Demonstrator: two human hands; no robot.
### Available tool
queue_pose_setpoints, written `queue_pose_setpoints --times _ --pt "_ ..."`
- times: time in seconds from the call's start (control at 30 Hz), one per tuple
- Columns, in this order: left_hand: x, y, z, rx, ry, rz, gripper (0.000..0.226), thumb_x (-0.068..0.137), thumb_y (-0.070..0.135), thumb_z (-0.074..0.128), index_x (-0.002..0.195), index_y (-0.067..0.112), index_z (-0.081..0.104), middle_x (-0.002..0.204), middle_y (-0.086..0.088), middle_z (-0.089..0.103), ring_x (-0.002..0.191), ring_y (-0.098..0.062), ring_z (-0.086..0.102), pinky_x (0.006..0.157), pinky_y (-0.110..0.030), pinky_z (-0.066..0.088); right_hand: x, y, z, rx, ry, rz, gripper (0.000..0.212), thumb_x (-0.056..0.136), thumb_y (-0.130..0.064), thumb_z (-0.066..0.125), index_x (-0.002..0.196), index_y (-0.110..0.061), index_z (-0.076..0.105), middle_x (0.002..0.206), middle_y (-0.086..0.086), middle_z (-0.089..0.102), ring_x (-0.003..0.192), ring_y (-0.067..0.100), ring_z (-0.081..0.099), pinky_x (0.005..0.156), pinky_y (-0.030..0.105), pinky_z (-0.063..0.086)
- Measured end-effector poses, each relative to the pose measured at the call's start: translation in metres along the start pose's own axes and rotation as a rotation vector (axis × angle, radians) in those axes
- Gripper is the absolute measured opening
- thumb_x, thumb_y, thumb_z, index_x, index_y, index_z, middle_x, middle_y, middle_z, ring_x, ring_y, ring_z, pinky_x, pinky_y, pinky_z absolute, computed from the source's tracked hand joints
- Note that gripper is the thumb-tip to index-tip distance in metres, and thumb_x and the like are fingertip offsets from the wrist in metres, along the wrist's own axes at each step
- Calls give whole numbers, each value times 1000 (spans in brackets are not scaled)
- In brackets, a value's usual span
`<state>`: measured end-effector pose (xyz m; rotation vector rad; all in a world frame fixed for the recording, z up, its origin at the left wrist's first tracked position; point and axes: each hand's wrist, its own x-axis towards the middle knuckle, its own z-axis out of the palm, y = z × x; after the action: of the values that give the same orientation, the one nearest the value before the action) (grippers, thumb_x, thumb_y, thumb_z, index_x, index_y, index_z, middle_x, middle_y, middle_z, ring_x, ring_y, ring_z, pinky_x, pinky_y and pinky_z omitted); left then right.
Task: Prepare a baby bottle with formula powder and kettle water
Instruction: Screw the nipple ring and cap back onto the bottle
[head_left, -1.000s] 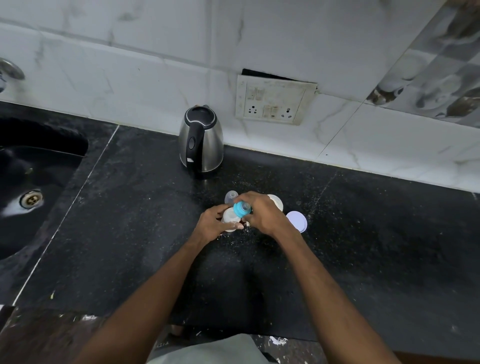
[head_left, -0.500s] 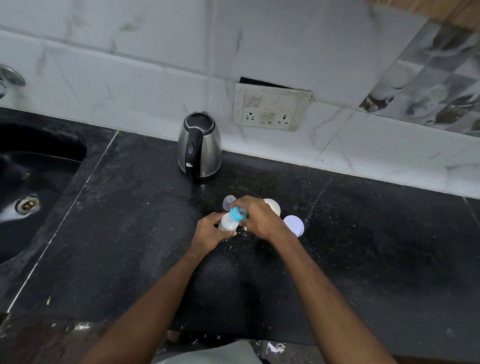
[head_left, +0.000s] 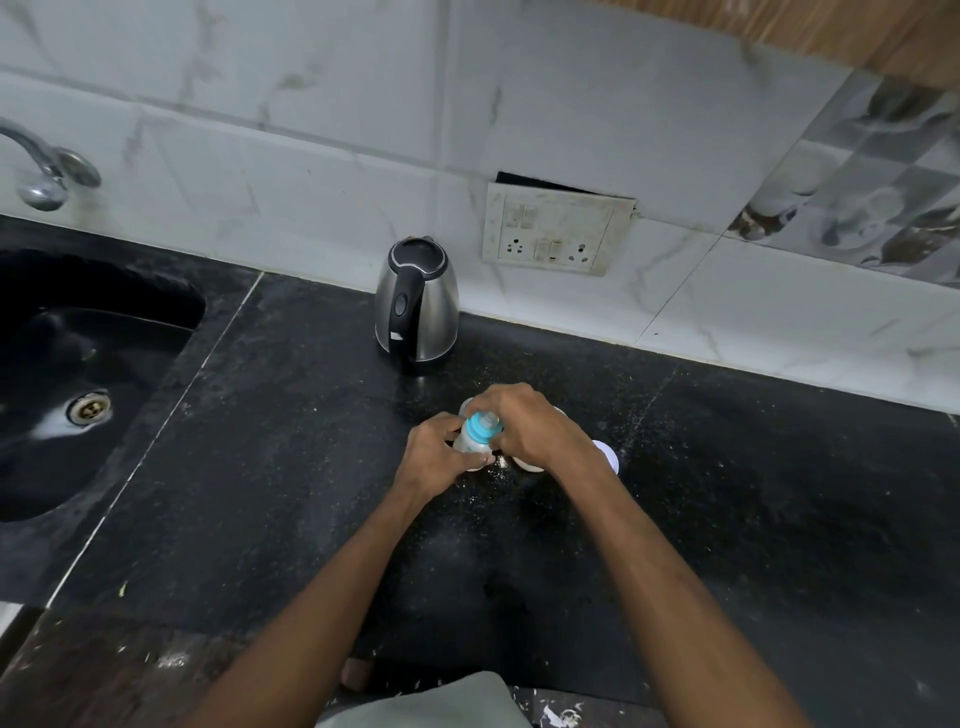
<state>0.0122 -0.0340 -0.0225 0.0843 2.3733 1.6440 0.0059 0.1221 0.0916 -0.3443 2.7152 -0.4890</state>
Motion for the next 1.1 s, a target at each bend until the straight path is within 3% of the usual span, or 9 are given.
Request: queue_pose_setpoints --times 0.27,0.4,0.53,0.6,0.67,0.7,0.77,0.93,1.1 --pt "-2 13 -3 29 -11 23 51 65 19 96 113 21 78 102 3 71 98 -14 68 82 -22 53 -3 -5 -12 45 -21 72 50 77 -12 85 122 -30 73 121 3 71 105 24 68 92 44 59" --pt "-4 18 -2 12 -13 22 51 64 17 97 111 23 80 100 4 71 95 -8 69 77 -15 50 -9 -6 -21 -38 17 133 47 83 -39 83 122 -15 71 117 12 62 104 28 62 83 38 54" --pt "-5 26 0 13 -6 -2 46 65 14 96 107 17 77 97 8 71 89 0 67 67 -2 45 -12 -6 -22 -150 90 189 66 80 -76 69 74 -12 53 82 6 57 77 27 60 63 35 42" --pt "-5 28 1 8 -2 -12 46 64 15 97 105 15 75 96 6 73 85 1 68 64 -3 46 -13 -6 -24 -197 103 199 72 76 -84 65 66 -16 45 73 3 54 68 24 54 60 34 38" --pt "-5 30 1 11 -4 17 42 64 15 96 103 17 79 95 1 72 81 -3 67 65 -7 46 -15 -5 -29 -148 80 172 64 74 -76 74 81 -13 62 83 5 62 75 25 60 62 36 46" --pt "-5 32 2 12 -4 37 40 64 15 96 102 19 81 96 -1 71 81 -7 68 67 -9 46 -16 -4 -32 -118 42 135 57 74 -63 82 103 -14 70 100 7 68 88 27 64 71 39 53" --pt "-4 33 1 10 -7 55 42 63 16 97 102 22 82 97 -2 71 87 -16 70 70 -12 49 -18 -3 -36 -96 -42 41 63 76 -33 87 134 -28 63 124 3 65 109 26 64 89 43 56" --pt "-3 39 2 29 -24 53 44 61 18 100 101 16 82 98 0 73 91 -19 72 78 -24 58 -19 -4 -41 -73 -83 33 37 82 -11 77 110 -35 71 107 -4 63 94 22 65 68 32 50" --pt "-5 45 1 29 -28 40 49 61 18 100 106 13 80 95 5 70 92 -16 71 72 -14 53 -19 -7 -47 -97 -96 34 39 83 -9 77 112 -36 73 111 1 66 95 25 66 81 40 59"
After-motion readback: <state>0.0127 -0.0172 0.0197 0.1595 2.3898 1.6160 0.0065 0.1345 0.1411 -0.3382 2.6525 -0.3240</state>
